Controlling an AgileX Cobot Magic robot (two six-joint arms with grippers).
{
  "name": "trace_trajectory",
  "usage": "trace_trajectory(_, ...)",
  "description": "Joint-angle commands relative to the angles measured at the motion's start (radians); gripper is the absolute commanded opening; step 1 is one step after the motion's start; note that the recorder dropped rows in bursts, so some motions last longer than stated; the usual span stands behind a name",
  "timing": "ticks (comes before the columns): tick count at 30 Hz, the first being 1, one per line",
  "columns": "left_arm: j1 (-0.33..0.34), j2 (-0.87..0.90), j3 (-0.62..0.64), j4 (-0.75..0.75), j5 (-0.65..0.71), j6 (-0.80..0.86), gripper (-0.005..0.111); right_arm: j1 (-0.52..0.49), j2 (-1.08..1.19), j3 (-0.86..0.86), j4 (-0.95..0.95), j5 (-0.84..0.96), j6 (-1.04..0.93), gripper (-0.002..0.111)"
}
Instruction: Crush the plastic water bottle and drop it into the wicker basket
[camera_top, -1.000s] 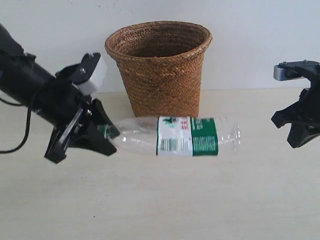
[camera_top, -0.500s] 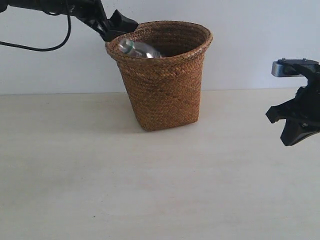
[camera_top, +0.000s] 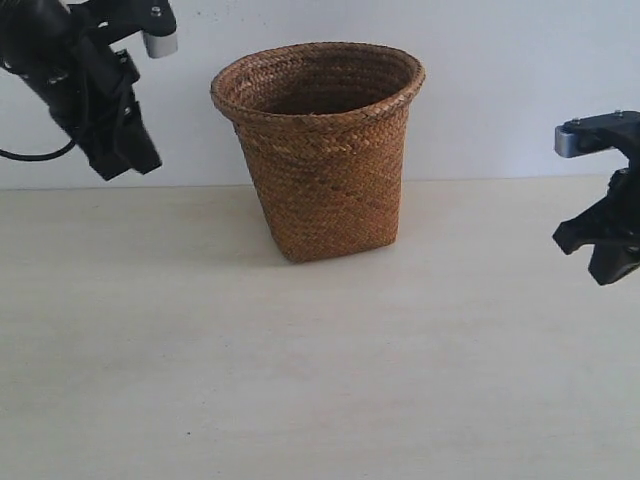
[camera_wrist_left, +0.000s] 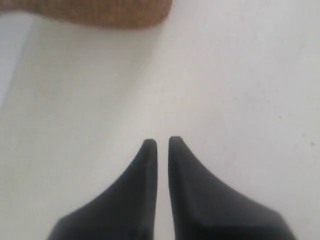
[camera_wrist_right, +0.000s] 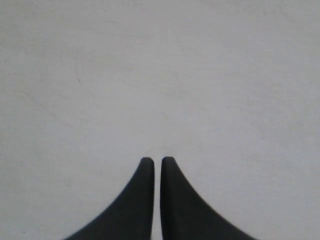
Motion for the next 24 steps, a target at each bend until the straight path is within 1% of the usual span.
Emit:
trace_trajectory(1, -0.004, -0.015, -0.004, 0.129, 0.113, -0.269, 0.004, -0.009, -0.059, -0.004, -0.115, 0.035, 0.075, 0.000)
trace_trajectory(5, -0.004, -0.041, 0.025, 0.243, 0.113, -0.499, 0.004, -0.009, -0.128, -0.002, -0.141, 0.079, 0.120, 0.000)
trace_trajectory(9, -0.004, -0.099, 0.088, 0.273, 0.113, -0.615, 0.004, -0.009, -0.181, -0.002, -0.136, 0.138, 0.141, 0.000)
trace_trajectory(12, -0.004, -0.156, 0.152, 0.273, 0.113, -0.656, 0.004, -0.009, -0.221, 0.010, -0.118, 0.158, 0.141, 0.000)
trace_trajectory(17, -0.004, -0.277, 0.288, 0.273, 0.107, -0.684, 0.004, -0.009, -0.342, 0.135, -0.117, 0.022, 0.149, 0.000)
trace_trajectory(22, -0.004, -0.425, 0.413, 0.273, 0.030, -0.700, 0.004, -0.009, -0.489, 0.278, -0.117, -0.169, 0.149, 0.000)
trace_trajectory(24, -0.004, -0.518, 0.488, 0.271, -0.036, -0.726, 0.004, -0.009, -0.583, 0.363, -0.117, -0.264, 0.149, 0.000)
